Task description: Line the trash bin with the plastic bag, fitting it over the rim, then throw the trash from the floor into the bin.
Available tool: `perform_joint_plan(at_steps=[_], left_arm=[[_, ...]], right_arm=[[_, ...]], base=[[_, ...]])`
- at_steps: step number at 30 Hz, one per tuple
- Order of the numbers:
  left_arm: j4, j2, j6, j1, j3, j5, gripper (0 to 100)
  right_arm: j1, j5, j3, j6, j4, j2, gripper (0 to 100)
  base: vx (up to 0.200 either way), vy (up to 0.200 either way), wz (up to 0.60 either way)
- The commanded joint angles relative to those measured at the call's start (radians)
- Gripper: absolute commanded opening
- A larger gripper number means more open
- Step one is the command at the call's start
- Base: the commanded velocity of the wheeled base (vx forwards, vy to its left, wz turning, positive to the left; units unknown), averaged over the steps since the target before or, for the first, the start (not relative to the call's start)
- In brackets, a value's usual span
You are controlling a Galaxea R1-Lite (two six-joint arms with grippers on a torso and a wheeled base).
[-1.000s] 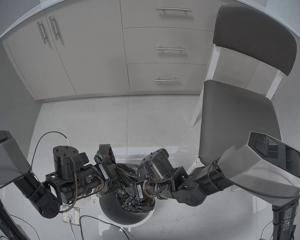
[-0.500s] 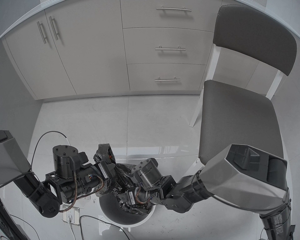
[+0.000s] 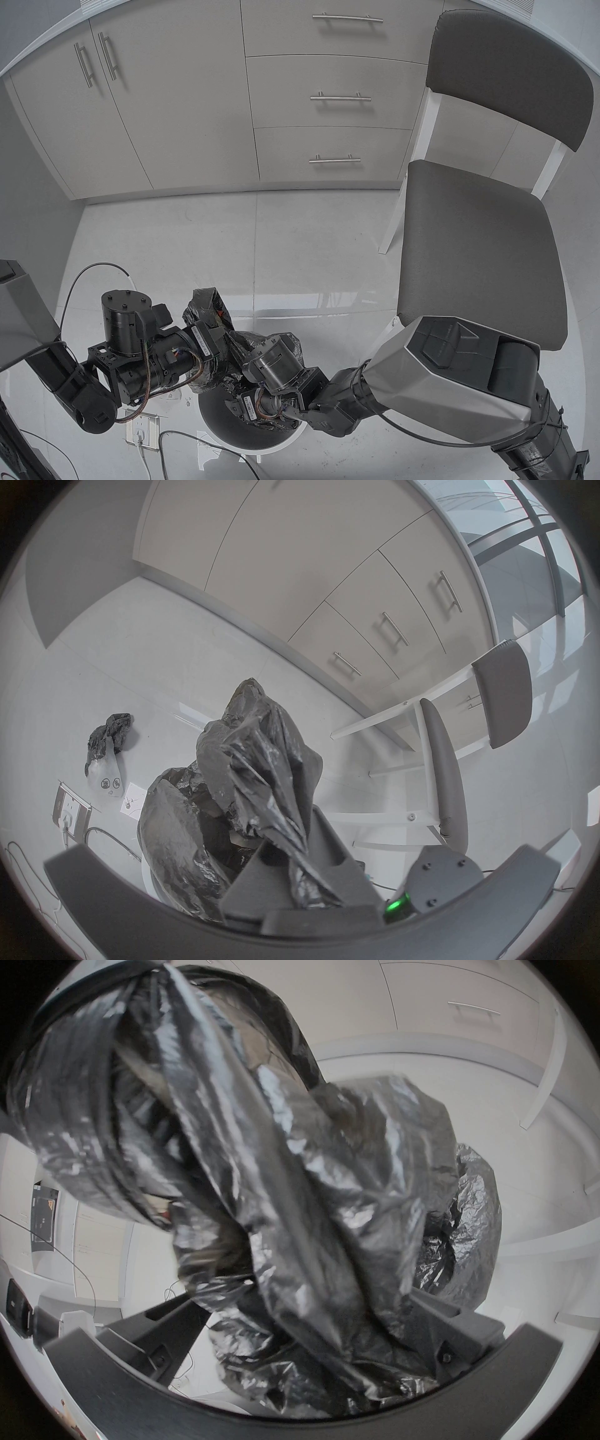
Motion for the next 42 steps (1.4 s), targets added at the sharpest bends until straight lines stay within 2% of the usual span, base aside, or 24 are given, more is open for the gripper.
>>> perform_joint_plan(at_steps=[1, 12, 17, 18, 19, 21, 26, 28, 32, 33, 37, 42], left_arm=[[0.000, 0.005, -0.001, 0.001, 0.000, -0.002, 0], [0.000, 0.038, 0.002, 0.001, -0.005, 0.000, 0], [0.000, 0.043, 0.007, 0.001, -0.003, 0.000, 0], [0.000, 0.041, 0.014, 0.001, 0.005, 0.000, 0], [0.000, 0.041, 0.014, 0.001, 0.006, 0.000, 0], [0.000, 0.041, 0.016, -0.008, 0.014, -0.003, 0], [-0.002, 0.041, 0.019, -0.040, 0.018, -0.022, 0], [0.000, 0.045, 0.030, -0.077, 0.018, -0.020, 0], [-0.002, 0.069, 0.065, -0.100, 0.018, -0.011, 0], [-0.011, 0.089, 0.122, -0.123, 0.023, 0.003, 0], [-0.077, 0.120, 0.202, -0.165, 0.051, 0.047, 0], [-0.161, 0.167, 0.281, -0.183, 0.083, 0.063, 0]], right_arm=[[-0.014, 0.000, -0.032, -0.001, 0.000, 0.059, 100], [-0.028, 0.000, -0.069, -0.012, 0.000, 0.091, 100], [-0.020, -0.006, -0.020, -0.009, 0.003, 0.025, 100], [-0.016, -0.006, 0.078, -0.005, 0.018, -0.084, 100], [-0.014, -0.006, 0.092, -0.004, 0.019, -0.101, 100], [-0.005, -0.002, 0.233, 0.001, 0.013, -0.257, 100], [-0.004, 0.001, 0.371, 0.002, 0.010, -0.440, 100], [-0.010, -0.002, 0.429, 0.014, 0.012, -0.550, 100], [-0.033, -0.014, 0.437, 0.022, 0.012, -0.584, 100], [-0.089, -0.023, 0.422, 0.021, 0.010, -0.593, 100], [-0.152, -0.034, 0.371, 0.022, 0.010, -0.581, 100], [-0.175, -0.037, 0.330, 0.056, 0.006, -0.552, 100]], base=[[0.000, 0.000, 0.00], [0.000, 0.000, 0.00], [0.000, 0.000, 0.00], [0.000, 0.000, 0.00], [0.000, 0.000, 0.00], [0.000, 0.000, 0.00], [0.000, 0.000, 0.00], [0.000, 0.000, 0.00], [0.000, 0.000, 0.00], [0.000, 0.000, 0.00], [0.000, 0.000, 0.00], [0.000, 0.000, 0.00]])
